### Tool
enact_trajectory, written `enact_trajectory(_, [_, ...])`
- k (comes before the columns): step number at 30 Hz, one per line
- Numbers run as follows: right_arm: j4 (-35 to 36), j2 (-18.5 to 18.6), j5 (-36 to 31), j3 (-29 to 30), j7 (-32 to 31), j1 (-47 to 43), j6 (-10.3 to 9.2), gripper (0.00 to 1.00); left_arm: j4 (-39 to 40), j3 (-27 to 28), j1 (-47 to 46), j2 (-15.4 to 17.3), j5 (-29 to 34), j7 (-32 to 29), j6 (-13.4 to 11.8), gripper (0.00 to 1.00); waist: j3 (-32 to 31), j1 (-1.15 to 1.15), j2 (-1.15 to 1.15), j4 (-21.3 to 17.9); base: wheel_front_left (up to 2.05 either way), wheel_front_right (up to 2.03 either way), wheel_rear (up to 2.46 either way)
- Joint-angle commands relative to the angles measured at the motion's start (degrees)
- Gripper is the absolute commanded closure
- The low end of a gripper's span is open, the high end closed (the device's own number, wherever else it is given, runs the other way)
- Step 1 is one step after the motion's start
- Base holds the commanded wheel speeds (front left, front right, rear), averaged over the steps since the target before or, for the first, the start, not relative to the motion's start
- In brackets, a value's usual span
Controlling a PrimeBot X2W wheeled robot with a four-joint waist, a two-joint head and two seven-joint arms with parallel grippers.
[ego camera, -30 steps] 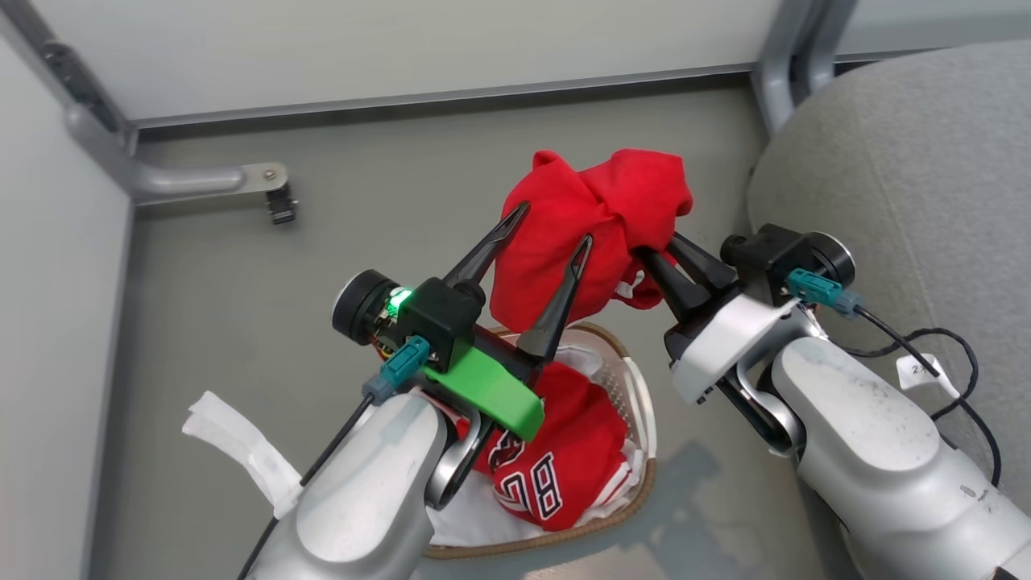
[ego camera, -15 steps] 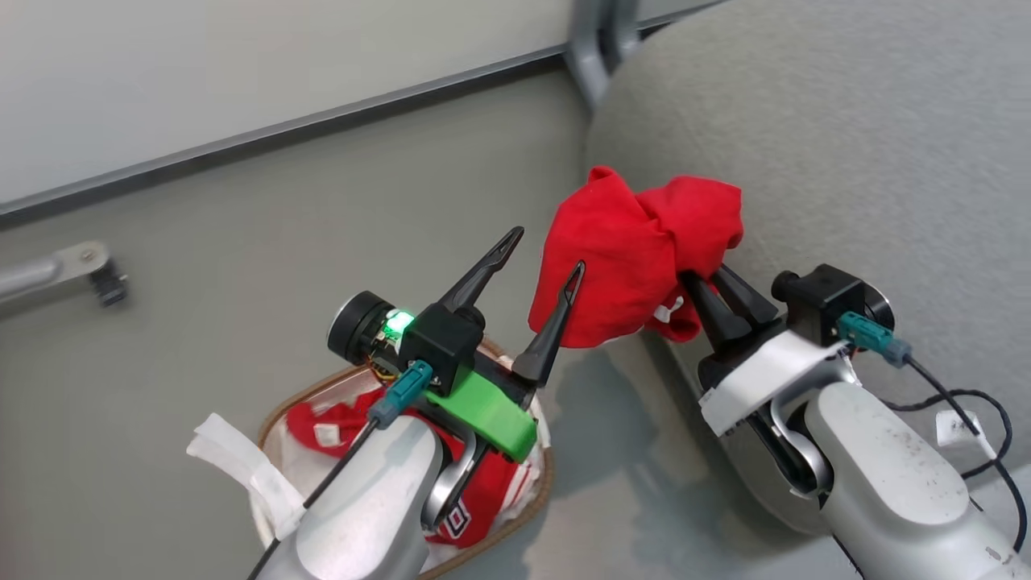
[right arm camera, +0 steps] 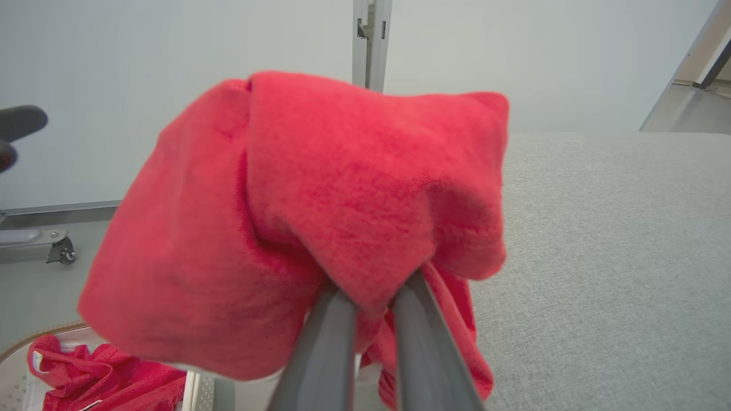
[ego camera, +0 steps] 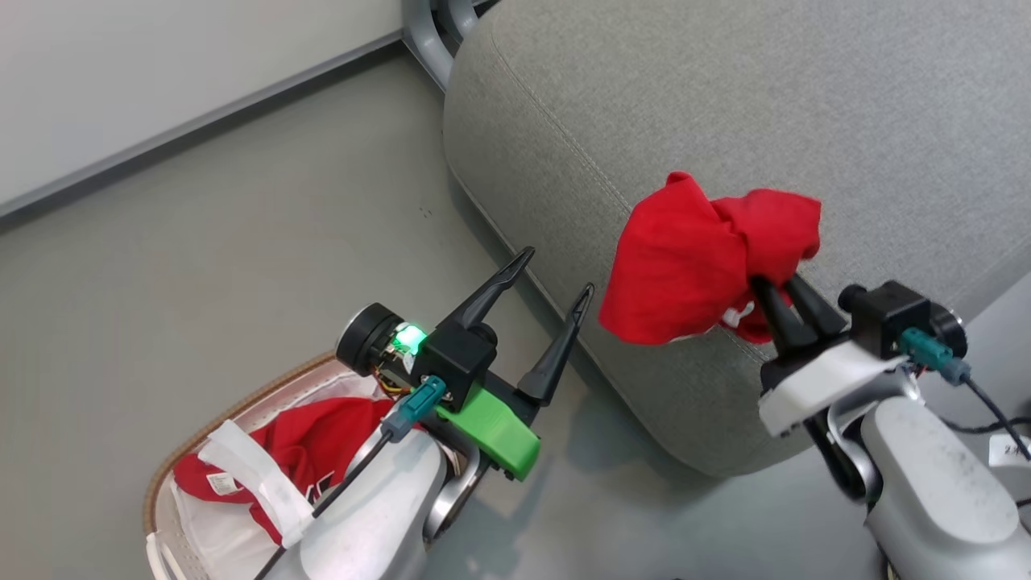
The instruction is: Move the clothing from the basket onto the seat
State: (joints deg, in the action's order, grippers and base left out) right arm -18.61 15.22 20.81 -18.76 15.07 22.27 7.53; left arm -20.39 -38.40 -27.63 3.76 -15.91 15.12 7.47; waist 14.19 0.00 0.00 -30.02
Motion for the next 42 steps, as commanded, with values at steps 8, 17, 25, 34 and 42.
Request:
enact_trajectory(8, [-5.7,1.9,-5.5,7.1,0.1,11.2,-0.08,1.00,-0.7,-1.5,-1.8,3.4,1.0,0.0,0.0,0.00,8.1,0.00,0.00,1.8,0.00,0.00,0.00])
enact_trajectory(17, [-17.7,6.6,-10.7,12.6,0.1,28.4,-0.08,1.00,-0.2,-3.1,-5.5,6.9,0.6,0.0,0.0,0.00,15.6,0.00,0.00,6.1,0.00,0.00,0.00])
enact_trajectory(25, [-28.2,10.2,-14.8,21.5,-0.1,36.8,-0.08,1.00,0.8,-4.3,-8.2,9.5,0.0,0.0,0.0,0.00,21.5,0.00,0.00,9.5,0.00,0.00,0.00])
enact_trajectory(34, [-34.7,8.3,-21.0,37.0,0.2,35.1,-0.08,0.15,0.5,-2.2,-9.7,9.9,-0.3,0.0,0.0,0.00,23.9,0.00,0.00,12.2,0.00,0.00,0.00])
enact_trajectory(42, [-22.8,-0.2,-22.2,41.0,0.2,23.3,-0.08,0.00,0.1,4.4,-8.1,10.7,0.0,0.0,-0.3,0.00,21.9,0.00,0.00,12.3,0.00,0.00,0.00])
